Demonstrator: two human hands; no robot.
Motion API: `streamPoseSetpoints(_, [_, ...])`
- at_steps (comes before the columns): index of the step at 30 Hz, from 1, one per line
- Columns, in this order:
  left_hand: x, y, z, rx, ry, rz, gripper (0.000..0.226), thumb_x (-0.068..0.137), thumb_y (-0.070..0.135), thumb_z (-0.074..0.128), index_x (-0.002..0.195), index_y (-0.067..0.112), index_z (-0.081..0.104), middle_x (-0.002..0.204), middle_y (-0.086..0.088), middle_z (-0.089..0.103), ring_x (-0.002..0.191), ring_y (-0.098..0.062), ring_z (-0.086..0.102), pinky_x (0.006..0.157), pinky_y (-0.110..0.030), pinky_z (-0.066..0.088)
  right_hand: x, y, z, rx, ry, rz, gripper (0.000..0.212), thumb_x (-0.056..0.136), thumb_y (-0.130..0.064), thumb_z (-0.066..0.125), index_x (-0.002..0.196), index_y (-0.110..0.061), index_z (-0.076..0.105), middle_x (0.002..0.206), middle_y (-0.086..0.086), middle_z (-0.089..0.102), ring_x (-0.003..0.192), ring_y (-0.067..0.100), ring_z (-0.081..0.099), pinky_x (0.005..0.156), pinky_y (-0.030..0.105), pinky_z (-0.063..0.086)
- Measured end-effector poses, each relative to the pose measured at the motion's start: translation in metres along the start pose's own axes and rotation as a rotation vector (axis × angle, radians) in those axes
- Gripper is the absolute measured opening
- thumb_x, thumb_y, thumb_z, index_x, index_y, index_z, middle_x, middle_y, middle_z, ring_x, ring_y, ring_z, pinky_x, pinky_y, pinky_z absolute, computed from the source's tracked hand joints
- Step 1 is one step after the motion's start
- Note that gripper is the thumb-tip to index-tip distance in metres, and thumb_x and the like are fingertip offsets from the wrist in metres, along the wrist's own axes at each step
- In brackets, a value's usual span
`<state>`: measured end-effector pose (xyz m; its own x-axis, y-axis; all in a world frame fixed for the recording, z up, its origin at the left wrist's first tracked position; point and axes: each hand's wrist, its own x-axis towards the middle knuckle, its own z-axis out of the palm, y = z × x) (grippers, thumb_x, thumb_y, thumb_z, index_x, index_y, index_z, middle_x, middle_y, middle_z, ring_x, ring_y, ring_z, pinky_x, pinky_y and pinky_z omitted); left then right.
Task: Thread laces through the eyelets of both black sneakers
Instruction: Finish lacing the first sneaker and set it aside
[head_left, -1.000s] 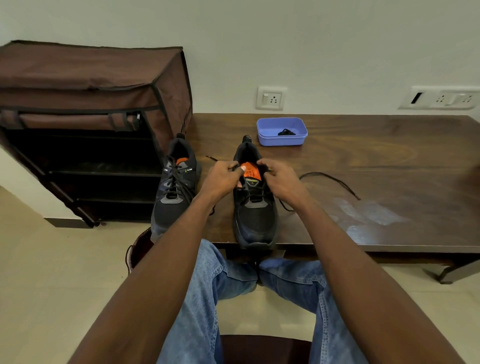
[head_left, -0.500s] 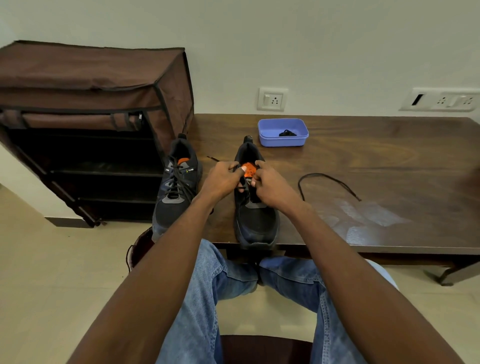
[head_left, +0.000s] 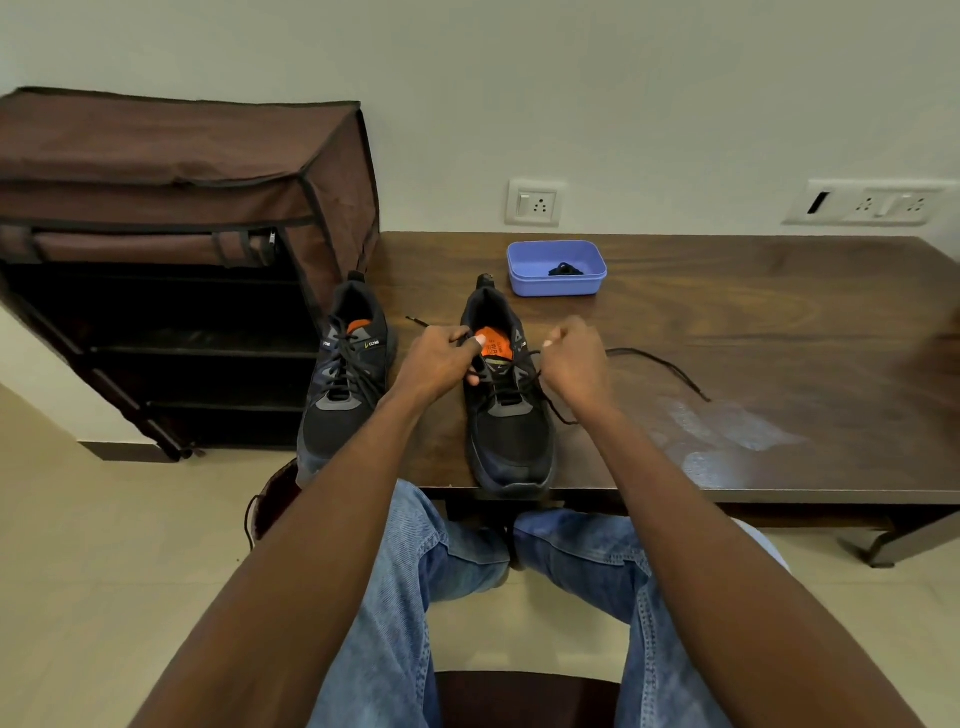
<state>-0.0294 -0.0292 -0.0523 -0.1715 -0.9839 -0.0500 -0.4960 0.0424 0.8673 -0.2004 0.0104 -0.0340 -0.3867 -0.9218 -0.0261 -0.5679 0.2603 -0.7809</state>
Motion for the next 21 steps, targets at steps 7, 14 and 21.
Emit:
streamPoseSetpoints(7, [0.004, -0.001, 0.001, -0.008, 0.002, -0.013, 0.021, 0.100, 0.025, 0.058, 0.098, 0.009, 0.071, 0.075, -0.007, 0.073, 0.058, -0.010, 0.068, 0.075, -0.036, 0.060, -0.003, -0.003, 0.019, -0.473, -0.296, -0.450, 0.030, 0.094, -0.011, 0.061, 0.123, -0.013, 0.068, 0.153, 0.010, 0.036, 0.135, 0.028, 0.041, 0.109, 0.042, 0.041])
streamPoseSetpoints(14, [0.005, -0.003, 0.002, -0.028, 0.019, -0.019, 0.021, 0.098, 0.026, 0.061, 0.106, 0.011, 0.072, 0.072, -0.007, 0.073, 0.061, -0.010, 0.070, 0.083, -0.041, 0.060, -0.006, -0.014, 0.004, -0.245, -0.156, -0.175, 0.014, 0.091, -0.004, 0.049, 0.085, -0.010, 0.060, 0.083, 0.007, 0.062, 0.080, 0.025, 0.060, 0.065, 0.035, 0.047])
streamPoseSetpoints(21, [0.002, -0.001, 0.000, -0.034, 0.041, -0.016, 0.009, 0.097, 0.027, 0.062, 0.095, 0.023, 0.070, 0.070, -0.009, 0.073, 0.064, -0.011, 0.069, 0.090, -0.041, 0.056, 0.011, 0.000, -0.024, 0.227, 0.287, 0.275, 0.019, 0.091, -0.003, 0.046, 0.099, -0.002, 0.064, 0.090, 0.009, 0.066, 0.074, 0.019, 0.057, 0.058, 0.034, 0.041])
